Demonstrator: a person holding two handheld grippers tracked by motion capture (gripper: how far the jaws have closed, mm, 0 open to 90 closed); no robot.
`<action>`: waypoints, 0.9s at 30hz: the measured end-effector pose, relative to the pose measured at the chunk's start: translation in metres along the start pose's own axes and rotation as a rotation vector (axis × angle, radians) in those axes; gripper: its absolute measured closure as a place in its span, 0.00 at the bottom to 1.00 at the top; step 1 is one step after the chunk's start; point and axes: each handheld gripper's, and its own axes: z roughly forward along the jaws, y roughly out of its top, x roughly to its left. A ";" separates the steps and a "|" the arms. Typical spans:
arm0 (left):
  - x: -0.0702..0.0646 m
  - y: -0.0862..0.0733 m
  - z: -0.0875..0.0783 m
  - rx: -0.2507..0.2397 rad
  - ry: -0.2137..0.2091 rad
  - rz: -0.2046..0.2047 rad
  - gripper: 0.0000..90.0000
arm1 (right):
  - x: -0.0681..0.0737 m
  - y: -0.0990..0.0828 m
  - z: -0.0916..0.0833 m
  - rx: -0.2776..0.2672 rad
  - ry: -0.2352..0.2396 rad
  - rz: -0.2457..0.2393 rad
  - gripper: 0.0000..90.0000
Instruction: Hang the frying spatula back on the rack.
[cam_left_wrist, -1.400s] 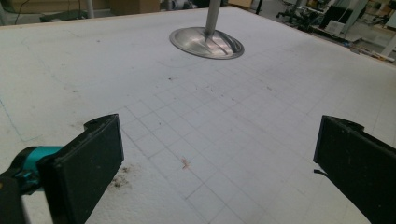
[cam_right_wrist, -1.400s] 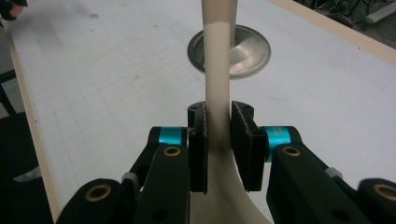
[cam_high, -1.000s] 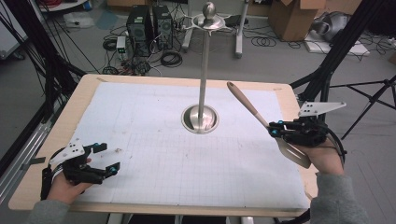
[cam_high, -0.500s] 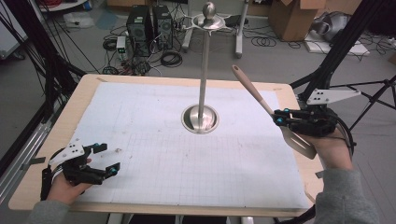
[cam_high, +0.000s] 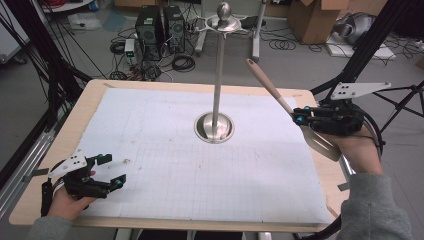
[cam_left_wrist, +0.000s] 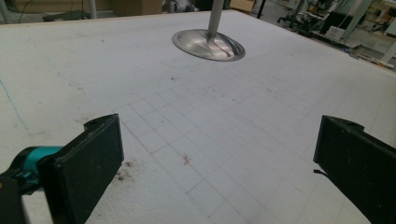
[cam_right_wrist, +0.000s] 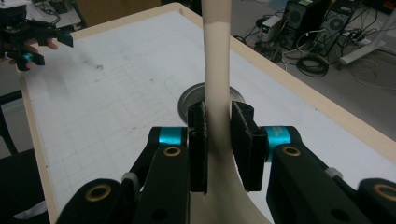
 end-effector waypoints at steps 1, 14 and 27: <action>0.000 0.000 0.000 0.001 0.000 -0.001 0.02 | -0.001 0.001 0.000 -0.003 -0.001 -0.004 0.86; 0.001 -0.004 -0.001 0.013 0.006 -0.003 0.02 | -0.011 0.012 -0.010 -0.046 -0.002 0.008 0.86; 0.006 -0.005 -0.001 0.009 0.002 -0.015 0.02 | -0.017 0.024 -0.007 -0.054 -0.012 0.021 0.86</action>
